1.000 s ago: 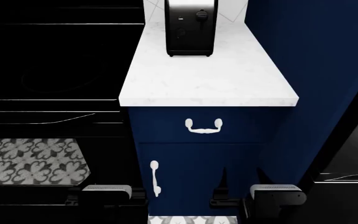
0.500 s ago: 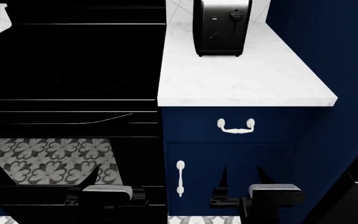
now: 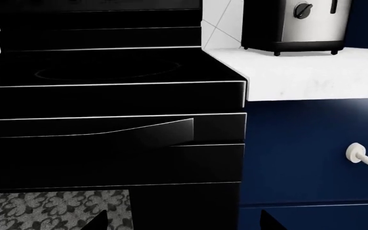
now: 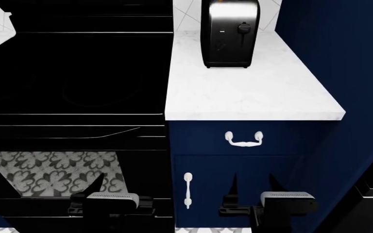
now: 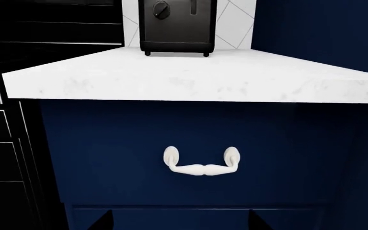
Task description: Push down the lever of the toaster to turn it on.
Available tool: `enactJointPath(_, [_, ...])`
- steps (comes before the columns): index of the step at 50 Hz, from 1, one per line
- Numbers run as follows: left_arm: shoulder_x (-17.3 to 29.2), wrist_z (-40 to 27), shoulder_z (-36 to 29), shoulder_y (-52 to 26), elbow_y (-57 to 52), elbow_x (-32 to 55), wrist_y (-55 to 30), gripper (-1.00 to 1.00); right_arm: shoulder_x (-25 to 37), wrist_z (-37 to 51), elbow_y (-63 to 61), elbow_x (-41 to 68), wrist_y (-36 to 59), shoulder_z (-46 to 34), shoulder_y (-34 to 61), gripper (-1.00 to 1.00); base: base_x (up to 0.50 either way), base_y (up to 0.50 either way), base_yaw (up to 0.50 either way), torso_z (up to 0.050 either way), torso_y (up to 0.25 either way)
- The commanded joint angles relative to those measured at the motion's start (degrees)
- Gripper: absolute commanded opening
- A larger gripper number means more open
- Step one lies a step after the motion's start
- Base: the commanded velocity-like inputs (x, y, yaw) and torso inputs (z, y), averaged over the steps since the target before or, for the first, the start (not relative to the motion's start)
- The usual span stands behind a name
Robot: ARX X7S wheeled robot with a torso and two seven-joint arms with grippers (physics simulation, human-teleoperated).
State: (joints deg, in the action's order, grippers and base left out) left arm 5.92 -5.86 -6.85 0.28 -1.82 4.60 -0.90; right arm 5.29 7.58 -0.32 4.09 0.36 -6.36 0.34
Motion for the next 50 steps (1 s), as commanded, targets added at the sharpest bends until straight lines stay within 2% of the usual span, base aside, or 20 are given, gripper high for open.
enactJointPath(1, [0.7, -0.7, -0.8, 0.0, -0.3, 0.7, -0.2, 1.00, 0.7, 0.8, -0.3, 0.9, 0.0, -0.8, 0.0, 1.00, 0.00, 0.00, 0.00, 0.050, 0.000])
enactJointPath(22, [1.6, -1.9, -1.9, 0.2, -0.9, 1.6, -0.3, 1.00, 1.9, 2.0, -1.9, 2.2, 0.4, -2.0, -0.4, 1.00, 0.00, 0.00, 0.00, 0.050, 0.000])
enactJointPath(28, [2.8, -4.9, -1.1, 3.2, -11.3, -0.8, 0.8, 1.00, 3.0, 3.0, -14.8, 2.2, 4.0, -2.8, -4.3, 1.00, 0.00, 0.00, 0.00, 0.000, 0.000])
enactJointPath(38, [5.4, -7.4, 1.7, 9.4, -34.9, -0.2, -4.2, 1.00, 4.9, 6.3, -39.8, -1.7, 10.6, -4.4, -9.3, 1.00, 0.00, 0.00, 0.00, 0.000, 0.000])
enactJointPath(50, [7.3, -6.5, 0.1, 9.4, -40.5, -0.8, -4.8, 1.00, 6.6, 7.1, -48.9, -1.1, 15.5, -3.0, -10.2, 1.00, 0.00, 0.00, 0.00, 0.000, 0.000])
